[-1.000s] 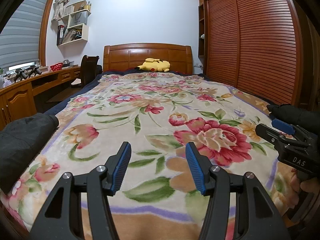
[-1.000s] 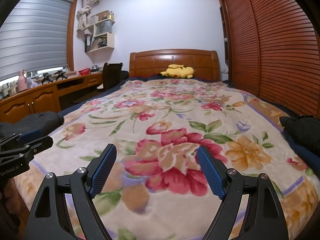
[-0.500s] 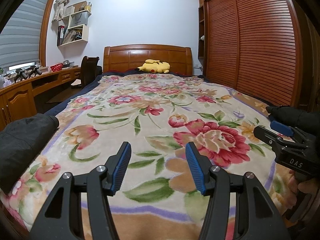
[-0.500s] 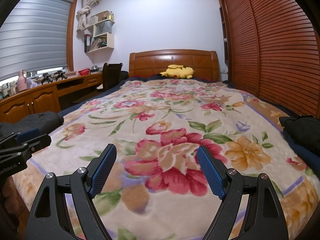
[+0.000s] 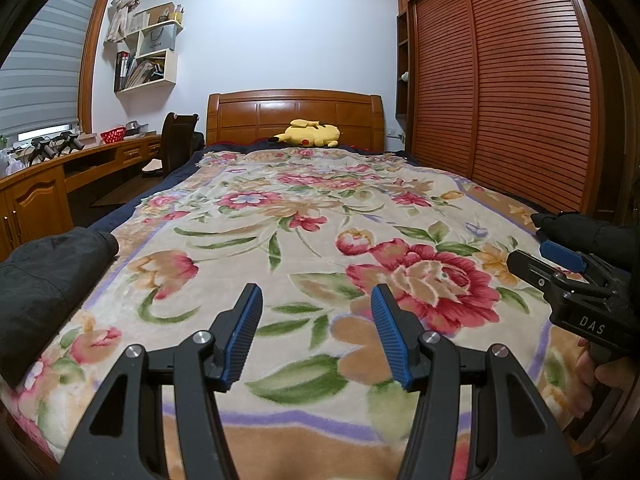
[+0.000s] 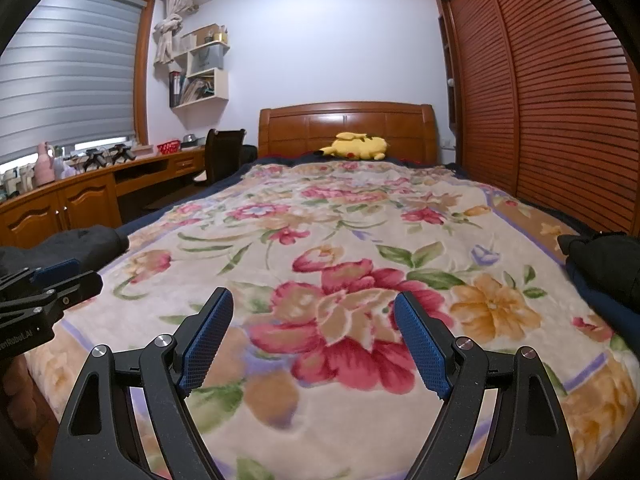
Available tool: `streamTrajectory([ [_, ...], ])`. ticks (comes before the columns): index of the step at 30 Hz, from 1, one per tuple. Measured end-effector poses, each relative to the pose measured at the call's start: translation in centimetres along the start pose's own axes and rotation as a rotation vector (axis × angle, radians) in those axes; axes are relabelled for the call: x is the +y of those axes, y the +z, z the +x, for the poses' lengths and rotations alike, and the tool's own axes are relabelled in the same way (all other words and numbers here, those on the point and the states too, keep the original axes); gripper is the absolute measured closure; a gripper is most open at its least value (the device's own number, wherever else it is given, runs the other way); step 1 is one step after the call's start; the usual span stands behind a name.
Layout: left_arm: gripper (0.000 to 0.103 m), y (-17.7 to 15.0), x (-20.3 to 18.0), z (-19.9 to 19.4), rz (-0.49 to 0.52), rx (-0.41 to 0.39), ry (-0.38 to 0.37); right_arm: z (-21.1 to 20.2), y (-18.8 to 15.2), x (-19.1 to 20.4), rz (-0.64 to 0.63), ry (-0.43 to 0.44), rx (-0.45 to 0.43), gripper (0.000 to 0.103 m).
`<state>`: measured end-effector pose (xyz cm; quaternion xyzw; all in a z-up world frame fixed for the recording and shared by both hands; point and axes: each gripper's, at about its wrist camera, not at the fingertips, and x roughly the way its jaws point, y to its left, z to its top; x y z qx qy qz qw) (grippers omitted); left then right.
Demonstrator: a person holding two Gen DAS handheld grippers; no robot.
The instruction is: Fold large clothes
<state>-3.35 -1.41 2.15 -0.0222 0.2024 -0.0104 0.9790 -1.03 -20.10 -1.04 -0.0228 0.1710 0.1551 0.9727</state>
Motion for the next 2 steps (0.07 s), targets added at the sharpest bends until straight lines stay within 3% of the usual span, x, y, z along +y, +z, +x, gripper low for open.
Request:
streamTrajectory([
  [2,0.047,0.06,-0.01,-0.05,-0.001,-0.002,0.000,0.01,-0.03,-0.01,0.000,0.000,-0.001,0.019],
])
